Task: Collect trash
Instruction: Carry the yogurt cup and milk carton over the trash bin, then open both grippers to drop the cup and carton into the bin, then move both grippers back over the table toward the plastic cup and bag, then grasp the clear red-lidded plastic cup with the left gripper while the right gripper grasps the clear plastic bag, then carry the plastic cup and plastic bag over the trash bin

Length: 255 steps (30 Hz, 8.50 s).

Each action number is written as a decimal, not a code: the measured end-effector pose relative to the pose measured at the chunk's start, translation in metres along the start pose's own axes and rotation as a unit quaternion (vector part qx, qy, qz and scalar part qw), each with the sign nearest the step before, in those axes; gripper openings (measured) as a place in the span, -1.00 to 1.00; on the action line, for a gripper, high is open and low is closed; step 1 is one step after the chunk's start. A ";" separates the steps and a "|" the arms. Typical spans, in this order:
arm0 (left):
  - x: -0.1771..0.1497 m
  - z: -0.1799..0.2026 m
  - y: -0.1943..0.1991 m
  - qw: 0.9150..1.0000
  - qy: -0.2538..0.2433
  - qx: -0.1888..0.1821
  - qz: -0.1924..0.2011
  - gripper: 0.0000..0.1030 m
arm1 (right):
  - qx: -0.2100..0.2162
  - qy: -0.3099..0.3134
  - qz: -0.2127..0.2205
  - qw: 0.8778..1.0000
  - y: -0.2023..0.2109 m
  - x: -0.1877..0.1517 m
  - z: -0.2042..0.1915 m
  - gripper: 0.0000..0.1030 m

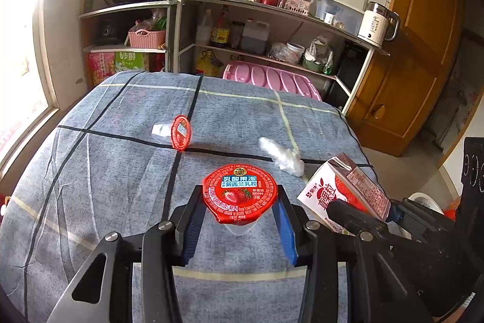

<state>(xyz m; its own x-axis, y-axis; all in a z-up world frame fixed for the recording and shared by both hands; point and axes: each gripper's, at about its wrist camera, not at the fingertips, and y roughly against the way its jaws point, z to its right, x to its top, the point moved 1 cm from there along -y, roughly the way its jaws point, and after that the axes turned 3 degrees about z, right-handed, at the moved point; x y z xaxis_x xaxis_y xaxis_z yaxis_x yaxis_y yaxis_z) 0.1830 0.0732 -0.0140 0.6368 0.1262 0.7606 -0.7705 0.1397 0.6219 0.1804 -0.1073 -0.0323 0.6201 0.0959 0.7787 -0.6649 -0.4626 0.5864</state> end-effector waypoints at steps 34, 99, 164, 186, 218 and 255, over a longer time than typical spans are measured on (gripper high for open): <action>-0.054 0.227 0.042 0.974 -0.162 -0.161 0.000 -0.13 | -0.171 -0.126 0.058 0.975 0.184 -0.078 0.139 -0.26; -0.020 0.085 0.027 0.996 -0.065 -0.060 0.003 0.26 | -0.129 -0.091 0.023 0.987 0.107 -0.047 0.085 0.12; 0.072 -0.083 -0.115 0.987 -0.146 -0.050 -0.049 0.28 | -0.053 0.003 -0.085 0.995 -0.131 0.036 0.019 0.12; 0.085 -0.087 -0.143 0.978 -0.153 -0.130 -0.060 0.28 | -0.036 -0.009 -0.086 0.996 -0.133 0.035 0.022 0.12; 0.060 -0.061 -0.150 0.976 -0.149 -0.109 -0.119 -0.03 | -0.022 -0.018 -0.063 0.998 -0.122 0.035 0.021 -0.43; 0.002 0.103 0.035 0.971 -0.189 -0.142 -0.030 -0.02 | -0.079 -0.054 0.052 0.994 0.104 -0.014 0.048 -0.43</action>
<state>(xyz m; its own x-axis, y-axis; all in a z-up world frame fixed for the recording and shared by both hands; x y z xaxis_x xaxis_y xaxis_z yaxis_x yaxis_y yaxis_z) 0.1545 -0.0229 0.0288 0.5825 -0.2528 0.7725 -0.6595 0.4084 0.6310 0.1231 -0.1990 0.0069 0.5796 -0.0438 0.8137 -0.7796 -0.3204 0.5381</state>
